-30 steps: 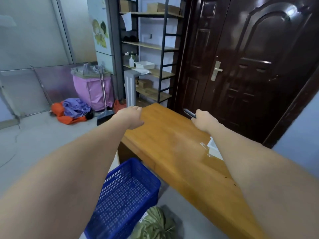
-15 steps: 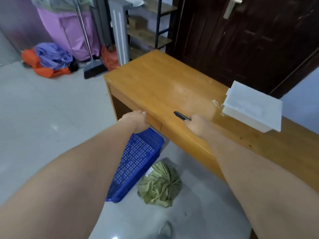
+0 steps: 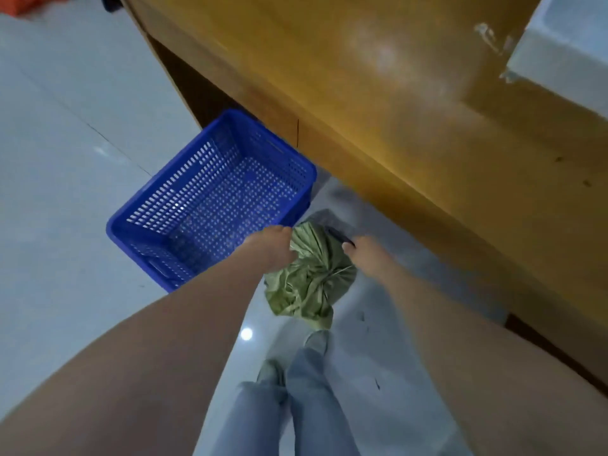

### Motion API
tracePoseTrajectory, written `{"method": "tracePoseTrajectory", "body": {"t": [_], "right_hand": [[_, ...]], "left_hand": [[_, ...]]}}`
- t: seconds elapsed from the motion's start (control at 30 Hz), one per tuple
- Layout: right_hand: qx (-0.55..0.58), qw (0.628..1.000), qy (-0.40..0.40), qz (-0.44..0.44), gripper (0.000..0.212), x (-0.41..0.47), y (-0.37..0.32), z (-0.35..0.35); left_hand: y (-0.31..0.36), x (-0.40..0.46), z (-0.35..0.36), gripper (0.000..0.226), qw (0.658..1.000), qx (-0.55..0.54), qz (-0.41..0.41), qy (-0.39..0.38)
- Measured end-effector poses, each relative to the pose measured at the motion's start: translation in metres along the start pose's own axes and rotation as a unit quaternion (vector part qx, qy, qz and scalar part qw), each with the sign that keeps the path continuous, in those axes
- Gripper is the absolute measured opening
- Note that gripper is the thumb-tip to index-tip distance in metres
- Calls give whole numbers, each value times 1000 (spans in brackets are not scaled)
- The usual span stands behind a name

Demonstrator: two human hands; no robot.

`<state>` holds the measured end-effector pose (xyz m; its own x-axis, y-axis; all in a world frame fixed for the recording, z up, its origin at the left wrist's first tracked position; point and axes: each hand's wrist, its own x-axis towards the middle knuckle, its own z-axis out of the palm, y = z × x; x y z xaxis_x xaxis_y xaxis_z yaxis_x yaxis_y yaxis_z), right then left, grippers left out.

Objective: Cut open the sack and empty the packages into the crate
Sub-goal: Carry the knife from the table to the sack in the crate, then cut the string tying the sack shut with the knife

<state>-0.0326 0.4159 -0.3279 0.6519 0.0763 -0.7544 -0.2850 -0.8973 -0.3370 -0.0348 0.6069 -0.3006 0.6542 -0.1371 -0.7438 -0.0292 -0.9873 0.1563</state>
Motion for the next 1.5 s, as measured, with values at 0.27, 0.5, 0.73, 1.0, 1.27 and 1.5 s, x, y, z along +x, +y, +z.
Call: {"method": "tracePoseTrajectory", "body": {"t": [0.27,0.5,0.73,1.0,1.27,1.5], "right_hand": [[71,997,7,39,37,52,82,87],[188,975,105,50,44,94,127,138],[359,921,116,94,31,130,152,167],[385,919,63,56,21,140,137,177],[331,940,66,40,39,153,108,182],[361,930,66,24,42,164,79,178]], "left_hand": [[30,74,100,60,998,-4,13,-54],[46,142,166,73,998,-11,-67,1],[56,189,213,94,996,-14,-86,4],[11,196,237,40,993,-101,-45,43],[-9,206,234,41,957,-277,-82,18],[-13,221,234,37,910,-405,-70,-59]]}}
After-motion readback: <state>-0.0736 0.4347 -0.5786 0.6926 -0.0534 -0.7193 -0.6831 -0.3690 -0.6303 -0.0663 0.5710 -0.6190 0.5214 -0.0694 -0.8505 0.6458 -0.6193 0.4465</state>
